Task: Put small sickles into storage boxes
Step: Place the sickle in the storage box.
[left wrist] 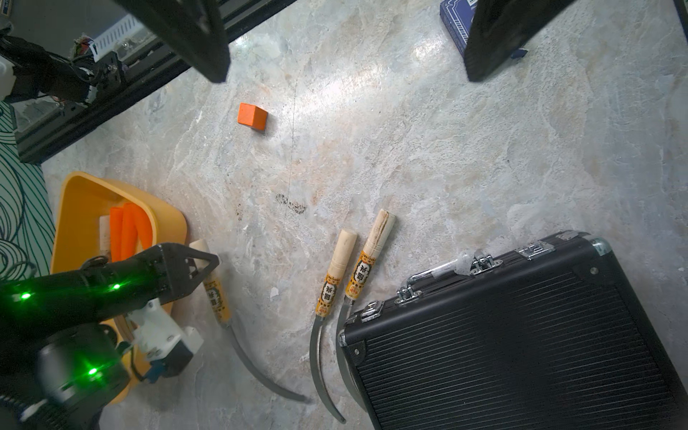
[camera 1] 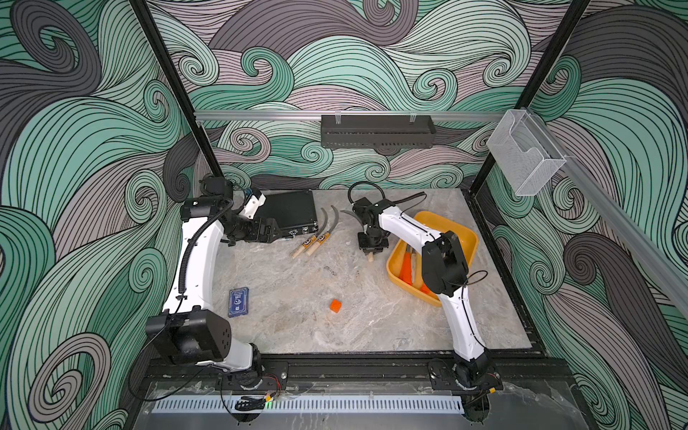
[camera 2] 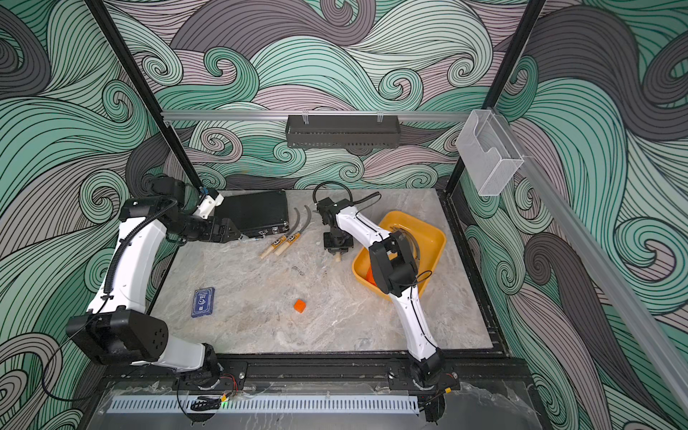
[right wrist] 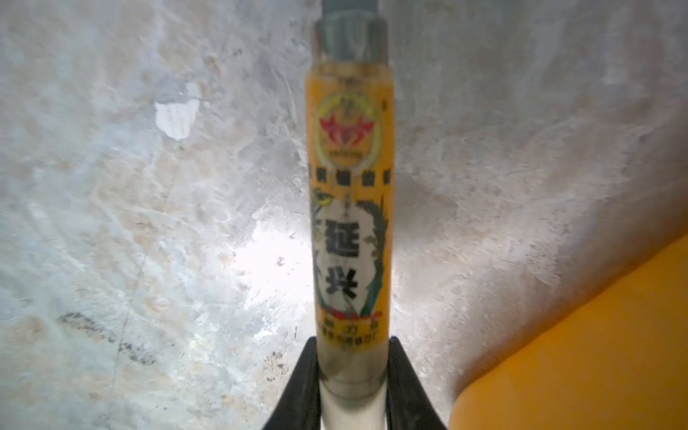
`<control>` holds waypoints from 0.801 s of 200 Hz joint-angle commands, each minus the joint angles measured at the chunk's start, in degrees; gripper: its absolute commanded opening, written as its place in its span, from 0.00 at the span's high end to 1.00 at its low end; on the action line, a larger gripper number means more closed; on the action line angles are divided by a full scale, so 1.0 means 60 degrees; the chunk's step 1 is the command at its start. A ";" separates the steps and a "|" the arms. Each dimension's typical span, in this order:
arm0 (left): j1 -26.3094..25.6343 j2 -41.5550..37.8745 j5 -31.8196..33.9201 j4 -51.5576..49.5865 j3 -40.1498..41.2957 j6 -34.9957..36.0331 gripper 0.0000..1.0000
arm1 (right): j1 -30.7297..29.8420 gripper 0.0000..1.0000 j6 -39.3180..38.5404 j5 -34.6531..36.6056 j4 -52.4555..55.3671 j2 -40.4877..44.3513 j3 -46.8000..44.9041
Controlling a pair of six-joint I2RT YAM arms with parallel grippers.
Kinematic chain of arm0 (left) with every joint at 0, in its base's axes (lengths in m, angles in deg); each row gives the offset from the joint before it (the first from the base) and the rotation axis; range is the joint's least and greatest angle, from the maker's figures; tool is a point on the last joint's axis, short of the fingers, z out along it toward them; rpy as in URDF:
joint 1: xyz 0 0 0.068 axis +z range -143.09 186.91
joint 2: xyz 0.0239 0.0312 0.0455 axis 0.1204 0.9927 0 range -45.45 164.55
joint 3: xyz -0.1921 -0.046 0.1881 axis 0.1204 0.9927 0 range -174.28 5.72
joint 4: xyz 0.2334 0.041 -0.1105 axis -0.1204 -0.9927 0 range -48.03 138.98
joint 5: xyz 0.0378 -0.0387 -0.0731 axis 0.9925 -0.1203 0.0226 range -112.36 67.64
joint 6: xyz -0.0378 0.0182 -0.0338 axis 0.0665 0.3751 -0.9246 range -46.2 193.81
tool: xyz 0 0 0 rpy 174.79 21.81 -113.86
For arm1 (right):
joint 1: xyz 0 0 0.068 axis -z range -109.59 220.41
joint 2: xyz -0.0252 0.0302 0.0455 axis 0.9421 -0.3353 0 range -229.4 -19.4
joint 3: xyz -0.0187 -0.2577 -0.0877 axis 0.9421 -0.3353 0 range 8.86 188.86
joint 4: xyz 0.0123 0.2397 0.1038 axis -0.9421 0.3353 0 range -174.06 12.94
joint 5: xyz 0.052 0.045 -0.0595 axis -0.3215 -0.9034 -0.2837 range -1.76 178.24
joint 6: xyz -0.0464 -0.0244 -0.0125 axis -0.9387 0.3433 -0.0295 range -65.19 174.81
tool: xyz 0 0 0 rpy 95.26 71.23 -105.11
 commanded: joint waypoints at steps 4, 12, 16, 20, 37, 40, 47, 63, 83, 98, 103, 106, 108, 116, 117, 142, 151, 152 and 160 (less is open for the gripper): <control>0.0027 -0.0204 -0.0123 -0.0083 -0.0197 0.0143 0.01 | 0.0231 0.98 0.0016 -0.0577 0.0305 0.0475 0.0235; 0.0035 -0.0222 -0.0123 -0.0086 -0.0197 0.0139 0.01 | 0.0292 0.99 0.0038 -0.0684 0.0324 0.0498 0.0227; 0.0033 -0.0237 -0.0126 -0.0089 -0.0208 0.0133 0.01 | 0.0320 0.99 0.0038 -0.0719 0.0337 0.0505 0.0228; 0.0036 -0.0243 -0.0123 -0.0088 -0.0211 0.0129 0.01 | 0.0336 0.99 0.0039 -0.0751 0.0340 0.0530 0.0211; 0.0025 -0.0266 -0.0123 -0.0107 -0.0243 0.0129 0.01 | 0.0449 0.99 0.0063 -0.1003 0.0342 0.0613 0.0198; 0.0026 -0.0267 -0.0123 -0.0113 -0.0254 0.0115 0.01 | 0.0470 0.99 0.0068 -0.1070 0.0341 0.0627 0.0197; 0.0033 -0.0273 -0.0123 -0.0134 -0.0281 0.0112 0.01 | 0.0517 0.99 0.0065 -0.1282 0.0341 0.0670 0.0212; 0.0035 -0.0268 -0.0137 -0.0214 -0.0370 0.0111 0.02 | 0.0635 1.00 0.0074 -0.1841 0.0351 0.0830 0.0202; 0.0024 -0.0221 -0.0137 -0.0322 -0.0487 0.0164 0.01 | 0.0666 1.00 0.0157 -0.2364 0.0323 0.1220 0.0080; 0.0024 -0.0164 -0.0158 -0.0426 -0.0593 0.0237 0.01 | 0.0677 1.00 0.0238 -0.2888 0.0331 0.1586 -0.0111; 0.0024 -0.0141 -0.0152 -0.0475 -0.0642 0.0283 0.02 | 0.0673 1.00 0.0278 -0.3052 0.0335 0.1740 -0.0219; 0.0024 -0.0126 -0.0152 -0.0489 -0.0666 0.0307 0.01 | 0.0667 1.00 0.0285 -0.3145 0.0336 0.1826 -0.0277; 0.0024 -0.0120 -0.0152 -0.0510 -0.0702 0.0312 0.01 | 0.0666 1.00 0.0298 -0.3194 0.0339 0.1905 -0.0323; 0.0024 -0.0078 -0.0159 -0.0590 -0.0823 0.0372 0.01 | 0.0674 1.00 0.0336 -0.3403 0.0331 0.2175 -0.0502; 0.0024 -0.0069 -0.0163 -0.0593 -0.0832 0.0382 0.01 | 0.0677 1.00 0.0341 -0.3426 0.0336 0.2205 -0.0525; 0.0024 0.0159 -0.0159 -0.0830 -0.1222 0.0607 0.02 | 0.0681 1.00 0.0404 -0.4235 0.0325 0.3133 -0.1182; 0.0024 0.0272 -0.0152 -0.0927 -0.1394 0.0677 0.01 | 0.0681 1.00 0.0468 -0.4575 0.0306 0.3525 -0.1499; 0.0024 0.0282 -0.0152 -0.0937 -0.1411 0.0681 0.01 | 0.0681 1.00 0.0466 -0.4627 0.0294 0.3575 -0.1544; 0.0024 0.0378 -0.0153 -0.1022 -0.1557 0.0725 0.02 | 0.0681 1.00 0.0528 -0.4978 0.0170 0.3958 -0.1902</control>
